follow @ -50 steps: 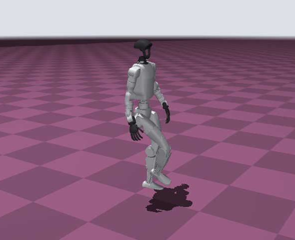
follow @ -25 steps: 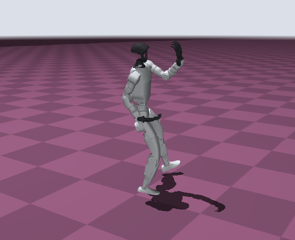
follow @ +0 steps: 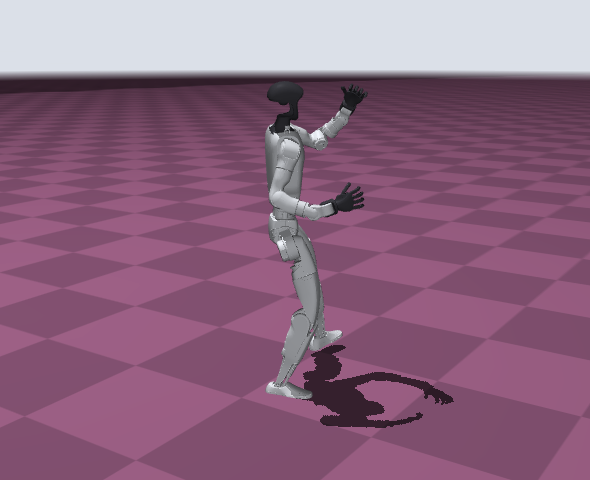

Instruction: Kungfu

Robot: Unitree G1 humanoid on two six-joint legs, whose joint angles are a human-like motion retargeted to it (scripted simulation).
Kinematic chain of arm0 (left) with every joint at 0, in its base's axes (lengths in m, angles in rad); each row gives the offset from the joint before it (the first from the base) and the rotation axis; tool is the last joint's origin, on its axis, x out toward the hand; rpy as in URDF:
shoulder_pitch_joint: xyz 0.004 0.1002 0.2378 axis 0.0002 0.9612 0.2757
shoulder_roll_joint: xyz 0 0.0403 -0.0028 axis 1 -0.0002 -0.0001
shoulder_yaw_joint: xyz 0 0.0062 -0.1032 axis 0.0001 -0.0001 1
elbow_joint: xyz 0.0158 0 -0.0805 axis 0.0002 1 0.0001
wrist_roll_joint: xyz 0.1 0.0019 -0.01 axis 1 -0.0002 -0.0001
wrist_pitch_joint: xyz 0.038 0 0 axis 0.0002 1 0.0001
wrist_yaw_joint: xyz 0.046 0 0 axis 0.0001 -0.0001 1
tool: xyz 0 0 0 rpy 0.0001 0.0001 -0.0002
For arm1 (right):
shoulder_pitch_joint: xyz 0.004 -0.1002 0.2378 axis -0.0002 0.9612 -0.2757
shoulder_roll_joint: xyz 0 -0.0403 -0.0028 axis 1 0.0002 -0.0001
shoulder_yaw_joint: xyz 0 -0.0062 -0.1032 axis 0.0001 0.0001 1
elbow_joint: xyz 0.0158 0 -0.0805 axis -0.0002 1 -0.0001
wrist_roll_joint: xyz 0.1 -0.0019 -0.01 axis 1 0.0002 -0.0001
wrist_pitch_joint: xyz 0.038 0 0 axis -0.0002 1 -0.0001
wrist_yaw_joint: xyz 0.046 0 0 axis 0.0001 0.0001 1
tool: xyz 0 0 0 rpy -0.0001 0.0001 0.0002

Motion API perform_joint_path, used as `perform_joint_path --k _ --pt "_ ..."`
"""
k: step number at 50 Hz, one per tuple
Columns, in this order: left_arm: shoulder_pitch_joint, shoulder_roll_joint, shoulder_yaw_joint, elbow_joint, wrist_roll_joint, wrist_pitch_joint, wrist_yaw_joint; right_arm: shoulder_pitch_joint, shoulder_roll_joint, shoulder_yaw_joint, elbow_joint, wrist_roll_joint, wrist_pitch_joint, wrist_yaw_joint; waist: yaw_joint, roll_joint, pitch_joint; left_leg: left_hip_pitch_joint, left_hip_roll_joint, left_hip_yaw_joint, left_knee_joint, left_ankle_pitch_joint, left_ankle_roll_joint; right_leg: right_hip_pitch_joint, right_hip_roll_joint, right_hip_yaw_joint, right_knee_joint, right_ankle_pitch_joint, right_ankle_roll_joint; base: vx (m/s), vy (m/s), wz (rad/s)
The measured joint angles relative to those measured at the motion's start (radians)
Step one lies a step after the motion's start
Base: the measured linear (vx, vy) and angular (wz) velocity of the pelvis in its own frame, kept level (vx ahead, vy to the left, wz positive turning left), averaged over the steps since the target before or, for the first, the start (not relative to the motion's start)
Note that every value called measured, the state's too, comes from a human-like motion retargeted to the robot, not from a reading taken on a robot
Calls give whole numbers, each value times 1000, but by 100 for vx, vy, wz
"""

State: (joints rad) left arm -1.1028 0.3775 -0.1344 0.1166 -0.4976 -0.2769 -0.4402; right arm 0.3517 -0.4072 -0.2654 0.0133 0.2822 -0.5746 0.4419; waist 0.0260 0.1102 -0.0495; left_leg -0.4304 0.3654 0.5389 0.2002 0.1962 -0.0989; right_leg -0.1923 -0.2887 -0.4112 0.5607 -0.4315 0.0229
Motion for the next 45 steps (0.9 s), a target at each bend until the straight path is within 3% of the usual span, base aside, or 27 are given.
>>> perform_joint_path --k 5,10,13,15,16,17,18,20,21,22,25,27,30,35,40,45 --pt "-88 78 51 -11 353 -92 230 -179 -188 84 -101 -186 -84 -249 134 0 -54 -81 -64 -104 88 -57 14 147 0 -124 -115 42 93 48 24 173" --pt "-196 27 47 85 421 -73 239 -651 -361 246 -62 -452 -57 -511 240 -55 -106 -161 -189 -258 142 -78 32 278 33 -171 -212 103 201 38 15 214" --pt "-257 -37 45 126 363 -60 192 -995 -407 304 147 -682 -123 -626 324 -76 -105 -192 -254 -345 175 -92 26 342 79 -162 -268 117 223 17 1 183" --pt "-303 -77 48 144 347 -57 187 -1239 -390 374 445 -954 -173 -795 397 -102 -89 -219 -277 -378 204 -103 17 366 97 -142 -297 116 239 1 -21 108" --pt "-314 -87 46 148 351 -61 196 -1355 -366 421 650 -1122 -156 -909 424 -115 -82 -228 -280 -388 216 -106 10 373 102 -131 -306 112 239 8 -29 67" --pt "-322 -96 44 150 358 -64 204 -1465 -341 463 862 -1280 -106 -1010 449 -127 -75 -233 -287 -395 225 -109 6 381 104 -120 -311 105 238 14 -26 53" --pt "-325 -102 43 149 368 -64 213 -1566 -315 495 1088 -1416 10 -1089 468 -138 -64 -230 -299 -396 230 -112 5 392 98 -111 -311 92 236 10 -23 49" --pt "-341 -109 41 147 391 -67 227 -1709 -264 487 1420 -1512 461 -1023 508 -154 -42 -232 -310 -405 235 -118 -1 397 101 -98 -316 70 215 6 -24 39" --pt "-348 -108 38 147 405 -69 232 -1726 -229 414 1499 -1512 589 -962 519 -158 -30 -232 -313 -414 237 -118 -4 406 108 -102 -325 63 202 9 -26 38" --pt "-353 -104 32 146 418 -70 237 -1742 -203 369 1556 -1479 643 -906 525 -164 -19 -231 -317 -424 237 -116 -8 415 114 -105 -333 58 192 12 -25 43" --pt "-330 -58 14 137 460 -63 251 -1735 -174 385 1498 -1243 346 -813 487 -177 -7 -220 -331 -447 224 -102 -12 432 135 -88 -350 50 175 12 -15 33" --pt "-295 -29 34 125 467 -54 280 -1682 -133 349 1389 -1240 246 -904 468 -171 -11 -221 -322 -438 227 -105 -13 425 137 -77 -352 41 167 5 -2 -25" --pt "-253 -1 43 100 434 -37 335 -1653 -85 328 1339 -1241 194 -1030 462 -173 -12 -239 -299 -407 244 -118 -10 404 123 -78 -356 33 167 1 -7 -58" --pt "-139 20 3 -7 391 18 388 -1588 -19 256 1261 -840 210 -856 453 -174 -14 -261 -275 -383 294 -167 -18 395 119 -70 -377 58 186 14 -7 -36" --pt "20 -22 -60 -98 467 -17 364 -1556 78 184 1165 -47 191 -574 453 -205 -5 -262 -289 -362 343 -257 -32 415 88 -89 -414 144 223 31 -8 -34" --pt "138 -87 -123 -109 589 -55 302 -1542 164 101 1090 678 369 -295 485 -208 -12 -242 -243 -389 354 -326 -58 388 111 -61 -409 375 239 39 -15 -67"
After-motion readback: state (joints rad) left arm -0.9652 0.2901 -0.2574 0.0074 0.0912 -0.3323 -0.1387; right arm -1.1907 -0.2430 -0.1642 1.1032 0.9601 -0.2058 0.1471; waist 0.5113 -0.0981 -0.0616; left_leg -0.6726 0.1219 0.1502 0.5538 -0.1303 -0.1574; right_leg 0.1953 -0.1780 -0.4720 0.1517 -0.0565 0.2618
